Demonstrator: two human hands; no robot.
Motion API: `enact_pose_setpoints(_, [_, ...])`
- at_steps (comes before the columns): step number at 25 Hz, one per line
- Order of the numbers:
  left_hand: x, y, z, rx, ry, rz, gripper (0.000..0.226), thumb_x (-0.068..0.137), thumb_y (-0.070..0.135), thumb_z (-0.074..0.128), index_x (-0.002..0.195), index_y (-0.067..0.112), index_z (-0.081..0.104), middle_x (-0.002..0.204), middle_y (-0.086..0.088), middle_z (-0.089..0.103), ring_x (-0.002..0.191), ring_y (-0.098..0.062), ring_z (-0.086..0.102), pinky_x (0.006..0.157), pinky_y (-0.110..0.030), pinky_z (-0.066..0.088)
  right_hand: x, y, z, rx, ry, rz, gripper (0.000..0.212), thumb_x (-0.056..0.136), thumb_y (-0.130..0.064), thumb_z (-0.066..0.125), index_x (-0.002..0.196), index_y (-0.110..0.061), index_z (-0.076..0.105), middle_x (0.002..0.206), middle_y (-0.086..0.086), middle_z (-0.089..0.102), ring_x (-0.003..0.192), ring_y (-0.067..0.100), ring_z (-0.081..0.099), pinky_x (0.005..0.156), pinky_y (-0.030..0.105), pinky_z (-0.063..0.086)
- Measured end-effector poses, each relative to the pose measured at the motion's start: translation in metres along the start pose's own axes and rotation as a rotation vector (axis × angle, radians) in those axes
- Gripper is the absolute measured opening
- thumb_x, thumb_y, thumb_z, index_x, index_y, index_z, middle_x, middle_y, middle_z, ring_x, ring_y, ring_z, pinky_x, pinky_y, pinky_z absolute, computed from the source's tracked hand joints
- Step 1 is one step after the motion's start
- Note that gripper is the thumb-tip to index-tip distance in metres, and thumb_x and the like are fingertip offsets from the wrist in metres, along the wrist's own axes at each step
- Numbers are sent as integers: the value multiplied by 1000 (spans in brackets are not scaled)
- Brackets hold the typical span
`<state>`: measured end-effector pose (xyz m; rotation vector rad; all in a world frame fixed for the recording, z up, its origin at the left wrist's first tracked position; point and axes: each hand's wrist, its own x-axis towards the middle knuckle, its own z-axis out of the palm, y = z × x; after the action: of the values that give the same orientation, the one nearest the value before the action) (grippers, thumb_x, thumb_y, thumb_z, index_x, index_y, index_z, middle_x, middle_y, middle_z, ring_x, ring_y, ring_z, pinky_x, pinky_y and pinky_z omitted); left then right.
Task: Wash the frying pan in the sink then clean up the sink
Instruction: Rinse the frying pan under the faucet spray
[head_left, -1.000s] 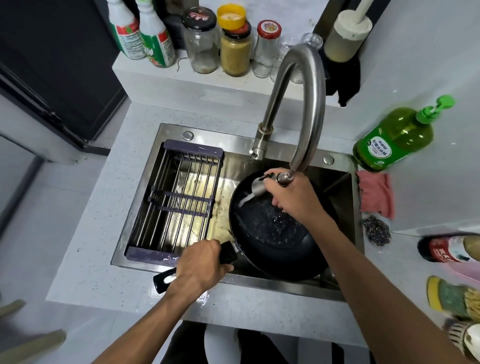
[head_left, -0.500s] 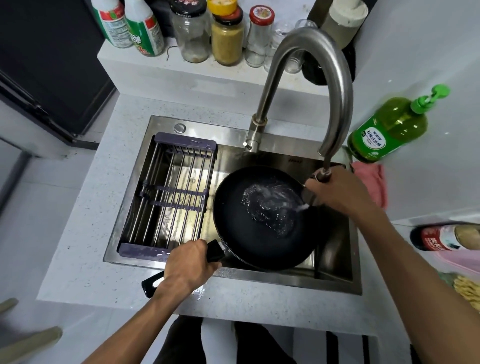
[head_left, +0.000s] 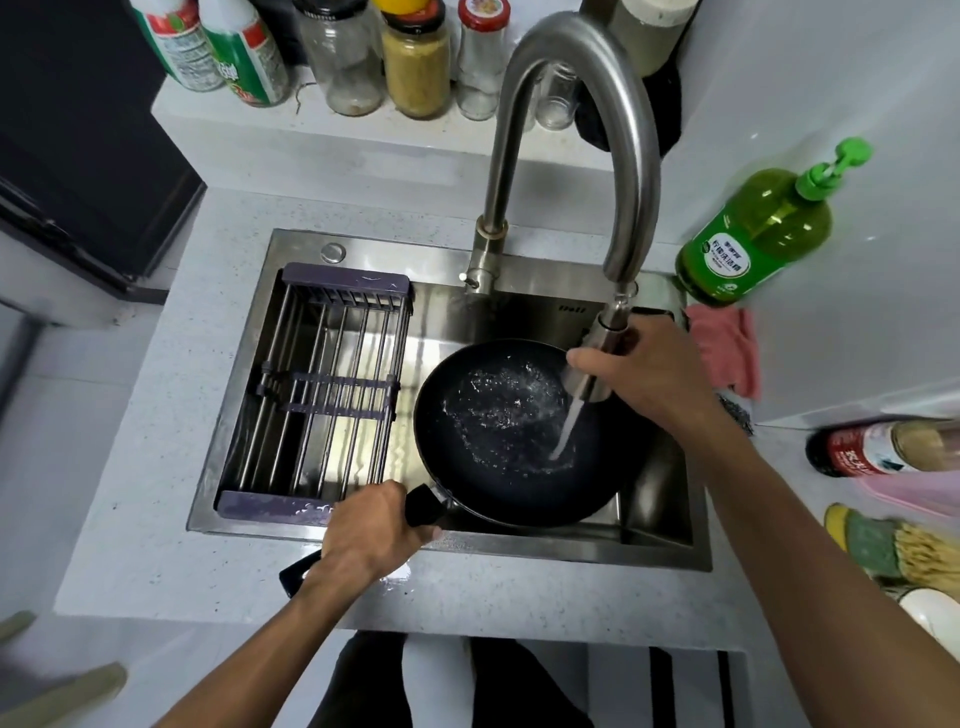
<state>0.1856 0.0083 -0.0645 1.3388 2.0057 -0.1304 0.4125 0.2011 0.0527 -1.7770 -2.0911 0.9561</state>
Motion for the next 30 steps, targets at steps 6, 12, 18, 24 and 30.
enact_pose_setpoints(6, [6,5,-1,-36,-67,3,38,70,53,79,92,25,64,67,13,60,64,-8,60,54,-19,42,21,-31,-18,72,11,-56,25,80,-36,76,72,-13,72,70,-1,72,71,13,70,75,36,59])
enact_pose_setpoints(12, [16,3,10,-131,-136,-4,36,67,50,81,87,23,70,76,8,72,71,-8,67,68,-28,56,-1,6,-17,89,72,-113,25,82,-49,75,97,-31,65,74,-12,61,61,-3,52,61,9,39])
enact_pose_setpoints(18, [26,2,6,-500,-390,-48,64,59,68,77,83,9,68,63,3,60,61,-14,56,68,-35,49,-27,99,47,122,62,201,53,80,-57,68,125,-30,63,123,-6,64,115,14,60,100,43,51])
enact_pose_setpoints(24, [23,26,-14,-441,-442,-74,54,76,68,63,77,14,59,63,1,47,53,-14,42,57,-28,32,-25,105,50,231,88,233,43,84,-50,63,122,-33,63,123,-12,64,112,8,61,98,39,52])
enact_pose_setpoints(30, [22,31,-13,29,-111,81,50,78,66,63,80,17,59,67,4,61,61,-13,60,55,-26,47,-73,45,59,-29,284,13,11,93,-14,62,87,-19,70,78,-7,67,74,15,62,61,28,46])
